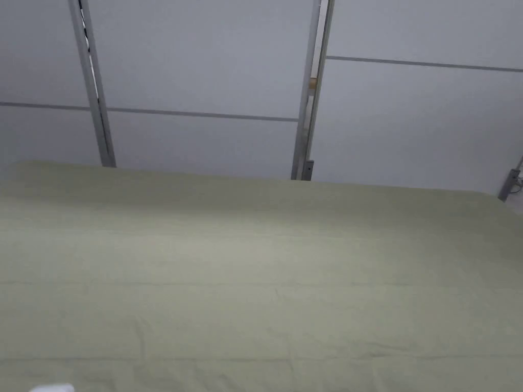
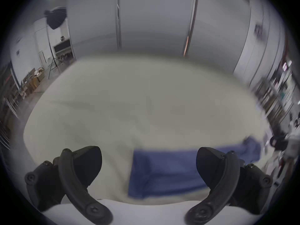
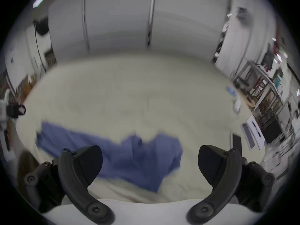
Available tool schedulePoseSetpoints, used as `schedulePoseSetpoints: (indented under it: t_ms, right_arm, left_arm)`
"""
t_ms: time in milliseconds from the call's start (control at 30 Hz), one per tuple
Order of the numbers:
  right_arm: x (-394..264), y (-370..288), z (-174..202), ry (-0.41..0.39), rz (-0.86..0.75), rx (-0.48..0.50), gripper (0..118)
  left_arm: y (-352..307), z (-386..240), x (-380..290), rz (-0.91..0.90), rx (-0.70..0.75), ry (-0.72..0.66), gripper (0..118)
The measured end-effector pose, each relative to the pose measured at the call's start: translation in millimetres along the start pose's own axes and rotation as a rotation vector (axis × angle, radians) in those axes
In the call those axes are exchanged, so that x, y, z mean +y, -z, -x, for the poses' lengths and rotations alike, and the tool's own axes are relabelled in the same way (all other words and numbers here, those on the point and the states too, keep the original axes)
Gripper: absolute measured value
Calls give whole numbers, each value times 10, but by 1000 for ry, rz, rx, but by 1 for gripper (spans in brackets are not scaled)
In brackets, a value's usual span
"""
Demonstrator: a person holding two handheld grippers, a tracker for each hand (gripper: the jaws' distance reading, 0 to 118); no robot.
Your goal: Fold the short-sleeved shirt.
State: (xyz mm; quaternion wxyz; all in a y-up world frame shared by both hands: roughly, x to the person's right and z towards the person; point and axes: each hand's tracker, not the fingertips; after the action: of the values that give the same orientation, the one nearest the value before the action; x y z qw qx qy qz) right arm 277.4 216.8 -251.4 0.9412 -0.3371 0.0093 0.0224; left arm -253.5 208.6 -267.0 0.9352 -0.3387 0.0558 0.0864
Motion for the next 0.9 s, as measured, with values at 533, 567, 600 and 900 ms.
schedulePoseSetpoints:
  t_ms: [533,567,600,900]
  right_arm:
    - [716,-919,805,176,-497,265,2]
    - [647,-931,679,169,-485,260,2]
    - [641,-924,685,166,-469,259,2]
    - [519,-1066,720,202,-384,204,2]
  left_arm:
    - [-52,731,313,15,-495,-554,0]
    - [148,850,194,137,-515,-573,2]
    - [337,970,83,230,-520,-604,20]
    - [1328,1522,-1024,463,-272,-796,118]
